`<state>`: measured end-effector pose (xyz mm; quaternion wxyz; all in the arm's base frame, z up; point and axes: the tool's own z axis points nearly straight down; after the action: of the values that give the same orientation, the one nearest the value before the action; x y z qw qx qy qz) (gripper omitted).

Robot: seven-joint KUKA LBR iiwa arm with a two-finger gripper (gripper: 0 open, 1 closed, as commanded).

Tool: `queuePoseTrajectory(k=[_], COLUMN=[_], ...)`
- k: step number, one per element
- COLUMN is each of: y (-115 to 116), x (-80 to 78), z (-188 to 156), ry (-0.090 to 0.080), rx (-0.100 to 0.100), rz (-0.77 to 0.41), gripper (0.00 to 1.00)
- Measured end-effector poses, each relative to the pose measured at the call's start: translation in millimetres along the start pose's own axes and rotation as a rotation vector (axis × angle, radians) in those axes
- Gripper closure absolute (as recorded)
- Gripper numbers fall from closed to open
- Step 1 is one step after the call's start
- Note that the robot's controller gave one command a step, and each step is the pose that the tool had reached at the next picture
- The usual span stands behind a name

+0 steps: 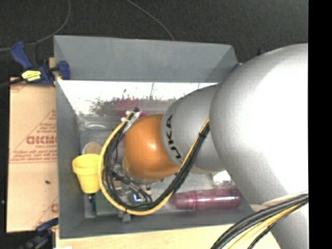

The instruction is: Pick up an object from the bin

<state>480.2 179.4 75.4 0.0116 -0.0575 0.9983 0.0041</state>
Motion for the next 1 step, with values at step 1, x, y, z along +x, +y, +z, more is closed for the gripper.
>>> queuePoseTrajectory(k=[1], y=[-22.9], x=[8.1], z=[2.4], ry=[0.013], rx=[0.001], rz=[0.381], gripper=[0.0])
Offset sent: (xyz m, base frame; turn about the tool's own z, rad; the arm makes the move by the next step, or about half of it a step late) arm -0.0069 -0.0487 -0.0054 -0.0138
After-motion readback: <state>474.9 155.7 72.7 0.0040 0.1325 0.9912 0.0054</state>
